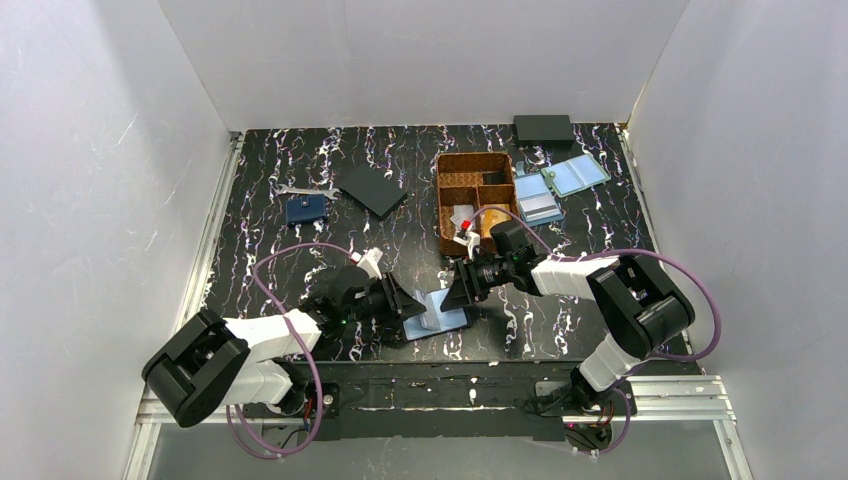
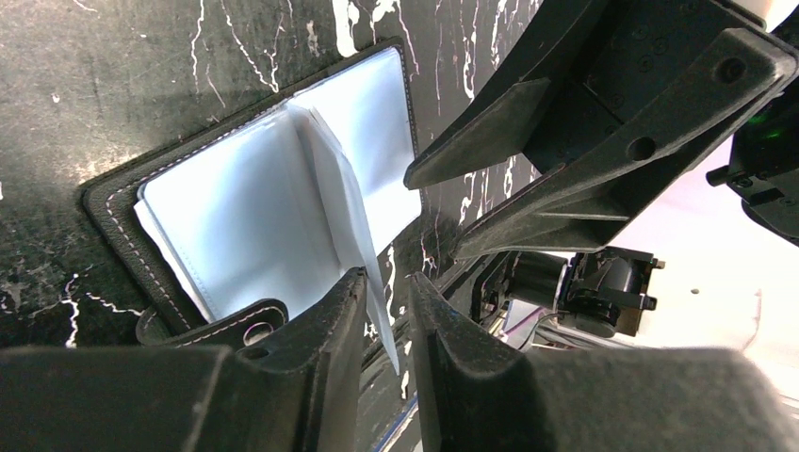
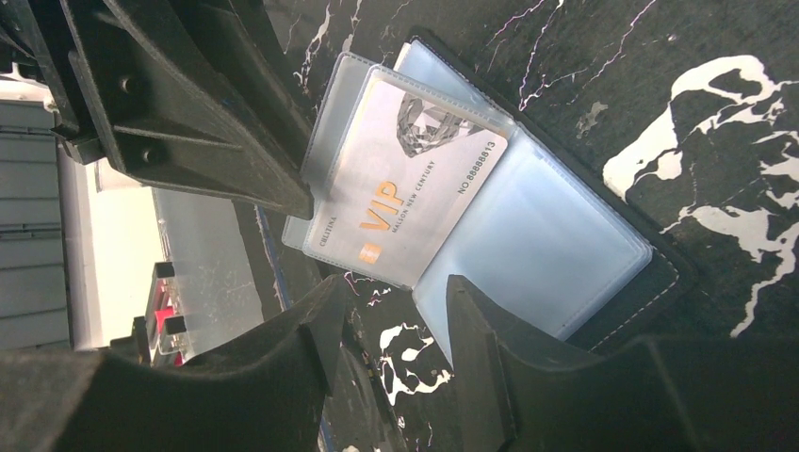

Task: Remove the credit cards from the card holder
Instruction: Remove the credit card from the card holder.

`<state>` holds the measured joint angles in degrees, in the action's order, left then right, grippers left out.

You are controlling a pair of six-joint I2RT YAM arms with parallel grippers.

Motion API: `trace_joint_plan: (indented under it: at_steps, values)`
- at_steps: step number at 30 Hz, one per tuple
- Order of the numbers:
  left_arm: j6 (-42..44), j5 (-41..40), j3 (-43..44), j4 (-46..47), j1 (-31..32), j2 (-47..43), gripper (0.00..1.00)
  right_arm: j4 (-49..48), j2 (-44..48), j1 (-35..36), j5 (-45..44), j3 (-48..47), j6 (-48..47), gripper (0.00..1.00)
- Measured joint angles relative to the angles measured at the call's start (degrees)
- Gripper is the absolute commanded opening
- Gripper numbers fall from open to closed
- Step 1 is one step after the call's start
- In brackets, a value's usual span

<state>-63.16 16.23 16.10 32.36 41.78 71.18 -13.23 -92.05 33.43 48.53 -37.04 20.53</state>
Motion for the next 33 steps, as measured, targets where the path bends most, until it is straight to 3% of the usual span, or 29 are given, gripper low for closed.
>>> trace_joint_plan:
  at_steps: [3, 8, 12, 18, 23, 27, 33]
  values:
    - [-0.2, 0.2, 0.0, 1.0, 0.0, 0.4, 0.20, 0.1, 0.0, 0.0, 0.0, 0.0, 0.0, 0.52]
    - [-0.7, 0.7, -0.5, 2.3, 0.0, 1.2, 0.00, 0.3, 0.0, 0.0, 0.0, 0.0, -0.6, 0.53]
    - [-1.0, 1.3, -0.6, 4.0, 0.0, 2.8, 0.00, 0.9, 0.2, 0.0, -0.3, 0.0, -1.6, 0.55]
    - [-1.7, 2.8, -0.6, 8.1, 0.0, 5.7, 0.01, 2.1, 0.7, 0.0, -0.3, -0.5, -3.5, 0.73]
    - [-2.8, 4.2, -0.3, 11.2, 0.0, 9.9, 0.06, 3.5, 1.0, 0.5, -0.5, -1.3, -5.9, 0.74]
    - [-3.8, 5.2, -0.1, 13.4, 0.0, 12.0, 0.16, 5.1, 1.0, 1.4, -1.2, -2.0, -7.8, 0.79]
    - [-5.0, 6.1, 0.2, 16.0, 0.0, 13.1, 0.16, 7.6, 1.1, 2.8, -3.8, -2.6, -10.6, 0.80]
